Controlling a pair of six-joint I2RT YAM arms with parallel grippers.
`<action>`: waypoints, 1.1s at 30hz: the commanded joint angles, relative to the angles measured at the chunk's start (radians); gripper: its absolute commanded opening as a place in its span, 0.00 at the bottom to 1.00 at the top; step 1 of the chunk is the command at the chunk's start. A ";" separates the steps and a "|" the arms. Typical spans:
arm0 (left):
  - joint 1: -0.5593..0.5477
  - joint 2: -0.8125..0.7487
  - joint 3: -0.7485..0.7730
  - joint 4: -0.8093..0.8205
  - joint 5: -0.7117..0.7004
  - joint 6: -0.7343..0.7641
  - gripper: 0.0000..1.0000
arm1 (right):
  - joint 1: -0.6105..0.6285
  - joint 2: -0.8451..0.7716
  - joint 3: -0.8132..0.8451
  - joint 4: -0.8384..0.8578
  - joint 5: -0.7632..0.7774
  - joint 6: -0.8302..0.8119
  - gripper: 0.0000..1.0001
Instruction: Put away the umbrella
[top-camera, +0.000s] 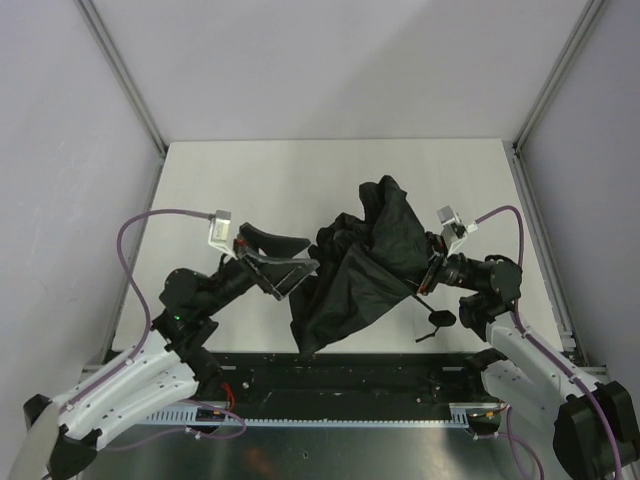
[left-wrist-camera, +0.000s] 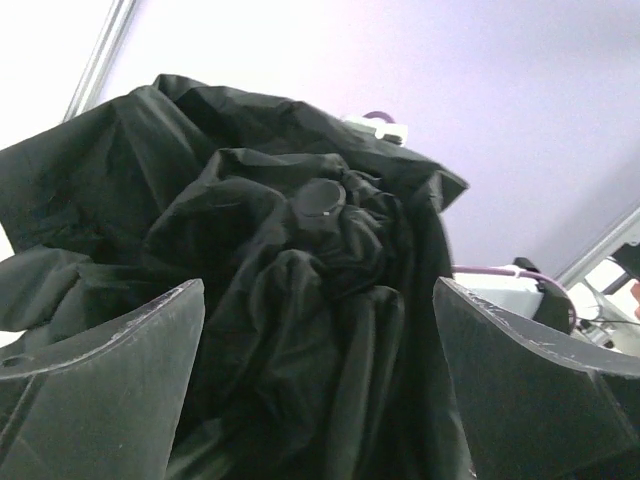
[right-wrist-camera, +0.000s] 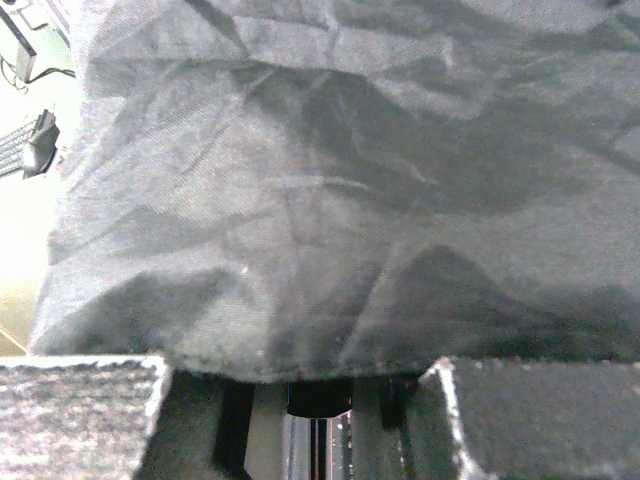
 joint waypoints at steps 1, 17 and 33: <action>0.006 0.079 0.057 0.006 -0.006 0.063 0.99 | -0.004 -0.003 0.045 0.116 -0.005 0.039 0.00; -0.007 0.252 0.087 0.277 0.081 -0.079 0.99 | 0.023 0.021 0.049 0.138 -0.004 0.036 0.00; -0.088 0.160 -0.056 0.365 0.008 0.084 0.99 | 0.000 0.048 0.075 0.184 0.011 0.165 0.00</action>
